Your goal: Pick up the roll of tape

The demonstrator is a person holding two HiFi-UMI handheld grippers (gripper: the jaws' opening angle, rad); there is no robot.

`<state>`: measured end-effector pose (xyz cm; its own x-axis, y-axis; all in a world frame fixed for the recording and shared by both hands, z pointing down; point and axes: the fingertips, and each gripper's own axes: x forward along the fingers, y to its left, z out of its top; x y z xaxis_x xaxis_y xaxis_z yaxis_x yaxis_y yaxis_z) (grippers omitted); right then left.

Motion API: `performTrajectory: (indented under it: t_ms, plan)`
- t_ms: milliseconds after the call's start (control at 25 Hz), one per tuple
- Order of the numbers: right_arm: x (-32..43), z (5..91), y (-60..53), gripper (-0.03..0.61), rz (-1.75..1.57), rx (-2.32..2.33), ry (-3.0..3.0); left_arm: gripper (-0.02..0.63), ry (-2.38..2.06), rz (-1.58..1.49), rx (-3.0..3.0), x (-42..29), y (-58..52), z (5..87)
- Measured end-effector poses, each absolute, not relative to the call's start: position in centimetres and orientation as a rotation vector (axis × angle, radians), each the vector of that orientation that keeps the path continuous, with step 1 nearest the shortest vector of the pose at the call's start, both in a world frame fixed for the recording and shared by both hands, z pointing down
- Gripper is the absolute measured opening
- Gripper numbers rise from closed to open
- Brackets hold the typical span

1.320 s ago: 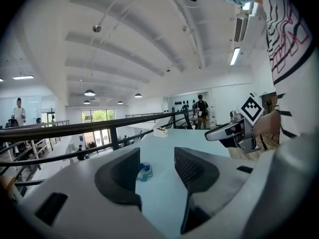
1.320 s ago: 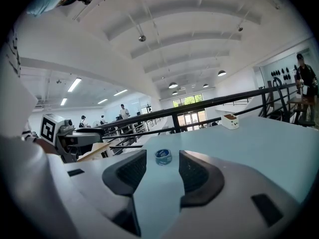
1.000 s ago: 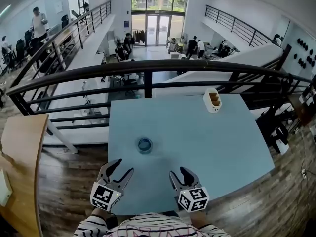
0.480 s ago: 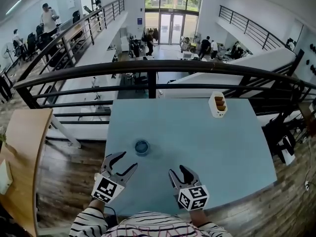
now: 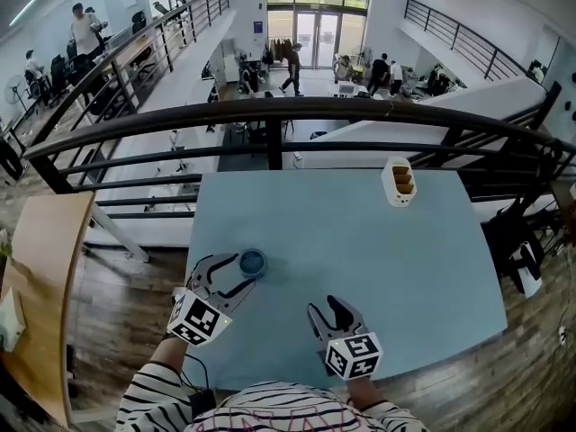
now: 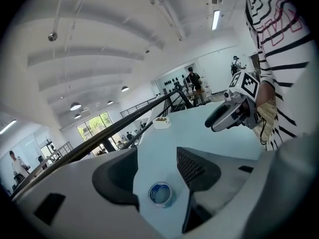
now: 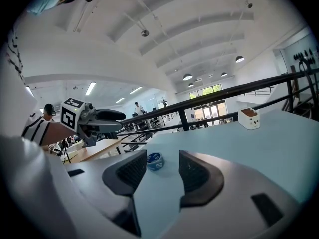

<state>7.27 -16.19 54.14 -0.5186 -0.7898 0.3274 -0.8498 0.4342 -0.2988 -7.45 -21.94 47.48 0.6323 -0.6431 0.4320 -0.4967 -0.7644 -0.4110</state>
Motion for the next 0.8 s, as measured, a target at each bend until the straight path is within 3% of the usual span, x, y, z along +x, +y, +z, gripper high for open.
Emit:
performTrajectory:
  t_ms: [800]
  plan:
    - [9.1,57.3,-19.4,0.196,0.734,1.453,-2.492,0.235,0.635,-1.38,-2.614,-5.2,-27.8,61.5]
